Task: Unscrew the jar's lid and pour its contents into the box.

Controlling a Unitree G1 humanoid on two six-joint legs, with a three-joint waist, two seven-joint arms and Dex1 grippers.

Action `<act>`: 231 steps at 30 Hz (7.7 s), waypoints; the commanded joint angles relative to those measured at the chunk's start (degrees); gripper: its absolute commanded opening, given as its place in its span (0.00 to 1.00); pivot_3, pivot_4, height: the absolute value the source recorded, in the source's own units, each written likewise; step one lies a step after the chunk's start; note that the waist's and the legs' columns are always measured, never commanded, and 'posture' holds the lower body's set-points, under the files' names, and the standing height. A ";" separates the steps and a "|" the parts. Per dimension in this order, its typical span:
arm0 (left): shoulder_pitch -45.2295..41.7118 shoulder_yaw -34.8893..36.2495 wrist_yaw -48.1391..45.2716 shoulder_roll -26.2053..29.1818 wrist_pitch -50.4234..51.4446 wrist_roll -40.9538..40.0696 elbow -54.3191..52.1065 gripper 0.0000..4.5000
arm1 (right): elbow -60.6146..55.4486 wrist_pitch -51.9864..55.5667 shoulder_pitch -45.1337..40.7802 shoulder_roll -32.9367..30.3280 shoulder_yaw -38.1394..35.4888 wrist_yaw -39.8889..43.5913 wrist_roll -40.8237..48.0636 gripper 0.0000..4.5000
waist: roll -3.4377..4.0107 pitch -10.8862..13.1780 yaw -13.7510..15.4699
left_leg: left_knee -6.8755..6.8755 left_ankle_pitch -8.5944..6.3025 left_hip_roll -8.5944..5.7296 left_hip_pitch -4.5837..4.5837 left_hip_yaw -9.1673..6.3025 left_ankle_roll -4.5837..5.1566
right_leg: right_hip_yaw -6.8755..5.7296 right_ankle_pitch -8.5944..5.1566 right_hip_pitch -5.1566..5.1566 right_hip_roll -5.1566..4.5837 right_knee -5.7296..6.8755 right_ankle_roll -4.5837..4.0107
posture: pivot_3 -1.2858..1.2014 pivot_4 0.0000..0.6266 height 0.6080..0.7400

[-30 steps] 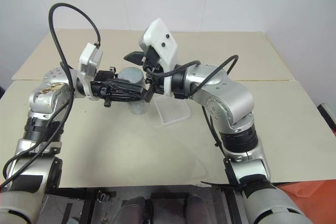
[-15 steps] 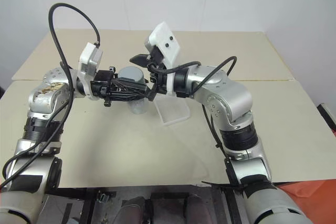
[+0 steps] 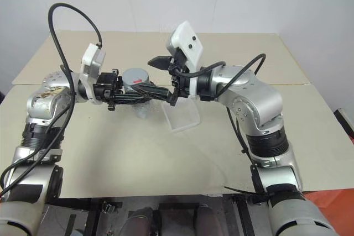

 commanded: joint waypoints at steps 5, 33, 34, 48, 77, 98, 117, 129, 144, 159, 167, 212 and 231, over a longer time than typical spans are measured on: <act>-0.88 1.48 -2.72 0.88 -1.49 -1.34 -2.31 0.45 | 1.92 -0.53 0.79 -4.24 -7.28 -2.24 -1.34 0.99 | 0.00 0.00 0.16 | -0.01 -0.01 -0.02 -0.01 0.02 0.01 | 0.01 0.00 0.01 -0.01 -0.03 0.00 | 0.52 0.24 1.00; -2.29 0.92 -0.92 -3.59 -3.92 -0.38 0.47 0.45 | 0.43 -0.70 -4.99 8.78 0.61 -1.01 1.57 0.99 | 0.00 0.00 -0.01 | 0.01 0.00 -0.01 -0.01 0.00 0.01 | 0.02 0.00 -0.01 0.00 0.01 0.00 | 0.52 0.24 1.00; -2.13 0.95 -0.90 -3.50 -3.86 -0.42 0.20 0.45 | 0.90 -1.23 -5.02 9.08 0.94 -0.67 1.15 0.99 | 0.00 0.00 -0.04 | 0.01 0.00 -0.01 -0.01 0.00 0.01 | 0.02 0.00 -0.01 0.00 0.01 0.00 | 0.52 0.24 1.00; -0.06 2.22 0.02 -1.18 -1.00 -2.08 -4.91 0.45 | 8.29 -9.68 -4.54 9.75 -0.88 6.07 -1.03 0.99 | 0.00 0.00 -0.07 | 0.01 0.01 0.00 -0.01 0.00 -0.01 | 0.01 0.00 -0.02 0.01 0.02 0.00 | 0.52 0.24 1.00; 0.46 2.98 0.41 -0.04 -0.45 -2.44 -4.57 0.45 | 9.82 -10.53 -0.22 0.56 -4.75 9.45 -0.68 0.99 | 0.00 0.00 0.10 | 0.01 0.01 -0.02 -0.01 0.01 -0.01 | 0.01 0.00 0.00 -0.01 0.01 0.00 | 0.52 0.24 1.00; -2.21 1.78 -0.51 -1.32 -1.90 -1.15 -0.80 0.45 | 5.06 -8.99 -5.56 10.70 1.77 2.14 -3.90 0.99 | 0.00 0.00 0.06 | 0.04 0.03 -0.02 0.01 0.01 -0.05 | 0.02 0.00 -0.02 0.00 0.08 0.00 | 0.52 0.24 1.00; 0.19 2.49 0.42 -0.30 -0.92 -1.95 -4.04 0.45 | 9.09 -8.22 -6.16 10.85 -0.98 2.41 -4.25 0.99 | 0.00 0.00 -0.09 | 0.04 0.04 0.00 -0.01 0.00 -0.06 | 0.02 0.00 -0.03 0.01 0.08 0.00 | 0.52 0.24 1.00; 0.70 2.71 0.49 0.64 -0.97 -2.30 -4.35 0.45 | 8.53 -8.47 -4.45 5.59 -2.79 4.61 -2.54 0.99 | 0.00 0.00 -0.06 | 0.04 0.03 0.00 -0.01 0.01 -0.05 | 0.02 0.00 -0.02 0.01 0.07 0.00 | 0.52 0.24 1.00; 0.60 2.68 0.55 0.78 -1.44 -2.16 -3.94 0.45 | 2.36 -7.02 1.19 1.64 -1.98 6.95 0.28 0.99 | 0.00 0.00 0.04 | 0.04 0.02 -0.01 -0.01 0.01 -0.03 | 0.03 0.00 -0.02 0.00 0.06 0.00 | 0.52 0.24 1.00; 0.24 2.09 1.18 -1.56 -3.44 -1.11 -1.54 0.45 | -1.90 -3.94 -0.69 1.70 -2.78 6.03 4.45 0.99 | 0.00 0.00 0.00 | 0.04 0.02 0.00 -0.01 0.00 -0.03 | 0.02 0.00 -0.02 0.01 0.06 0.00 | 0.52 0.24 1.00; 0.08 1.91 1.28 -2.13 -3.32 -1.38 -2.18 0.45 | 0.84 -2.96 -3.86 4.93 0.57 3.66 1.66 0.99 | 0.00 0.00 -0.03 | 0.04 0.02 0.00 -0.01 0.00 -0.03 | 0.03 0.00 -0.02 0.01 0.07 0.00 | 0.52 0.24 1.00; 5.95 6.51 10.26 0.60 -2.58 -1.13 -5.73 0.45 | 1.11 -3.33 6.71 -0.52 -12.37 -11.60 -4.83 0.61 | -0.01 -0.01 0.07 | 0.00 0.01 -0.01 -0.01 0.01 -0.01 | 0.02 0.00 0.00 -0.03 0.02 0.00 | 0.52 0.24 1.00; 10.85 7.13 34.74 -4.57 -5.27 6.40 -11.27 0.45 | 11.01 -15.93 30.24 4.19 -5.92 -25.57 -26.46 0.69 | -0.01 -0.01 0.02 | -0.01 0.06 -0.03 0.06 0.04 -0.10 | 0.15 0.01 0.00 -0.03 0.09 0.01 | 0.52 0.24 1.00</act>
